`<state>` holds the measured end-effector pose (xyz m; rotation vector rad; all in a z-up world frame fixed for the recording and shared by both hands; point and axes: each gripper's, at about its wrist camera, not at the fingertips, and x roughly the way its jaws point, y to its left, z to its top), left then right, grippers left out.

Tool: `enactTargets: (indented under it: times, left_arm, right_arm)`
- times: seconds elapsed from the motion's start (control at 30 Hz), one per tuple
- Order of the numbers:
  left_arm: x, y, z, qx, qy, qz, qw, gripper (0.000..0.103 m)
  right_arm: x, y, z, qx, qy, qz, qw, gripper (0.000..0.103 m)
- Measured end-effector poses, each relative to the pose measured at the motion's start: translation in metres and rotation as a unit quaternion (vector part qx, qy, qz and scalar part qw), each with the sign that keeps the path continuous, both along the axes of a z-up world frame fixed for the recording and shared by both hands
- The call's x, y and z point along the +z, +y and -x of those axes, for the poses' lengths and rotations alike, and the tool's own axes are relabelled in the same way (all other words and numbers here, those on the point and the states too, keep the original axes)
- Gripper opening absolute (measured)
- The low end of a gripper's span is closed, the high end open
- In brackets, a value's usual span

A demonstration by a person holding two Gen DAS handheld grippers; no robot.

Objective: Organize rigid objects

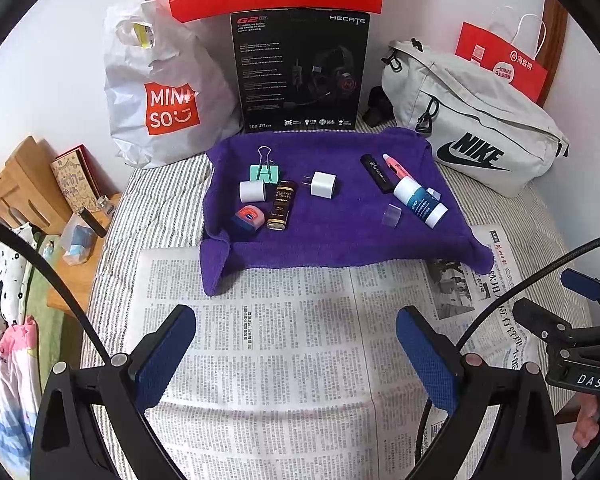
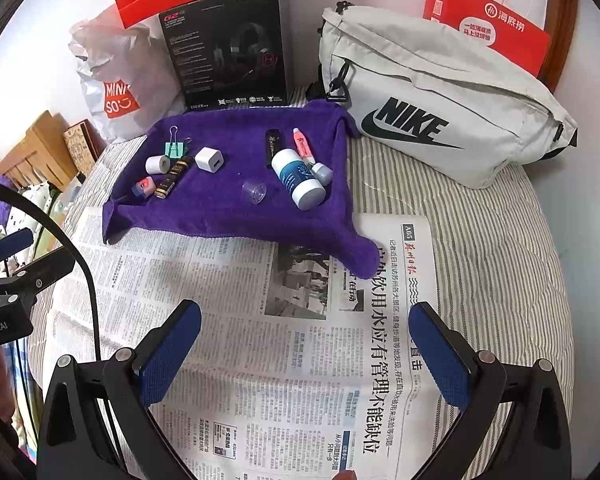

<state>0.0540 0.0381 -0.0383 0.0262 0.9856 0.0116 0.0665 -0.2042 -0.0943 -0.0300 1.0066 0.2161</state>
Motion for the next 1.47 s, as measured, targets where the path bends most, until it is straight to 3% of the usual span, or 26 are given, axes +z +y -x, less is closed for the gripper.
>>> enactTargets:
  times: [1.47]
  left_arm:
    - [0.0029, 0.0007, -0.0016, -0.007, -0.002, 0.002, 1.0000, 0.101]
  right_arm:
    - [-0.0023, -0.0022, -0.0016, -0.005, 0.007, 0.007, 1.000, 0.102]
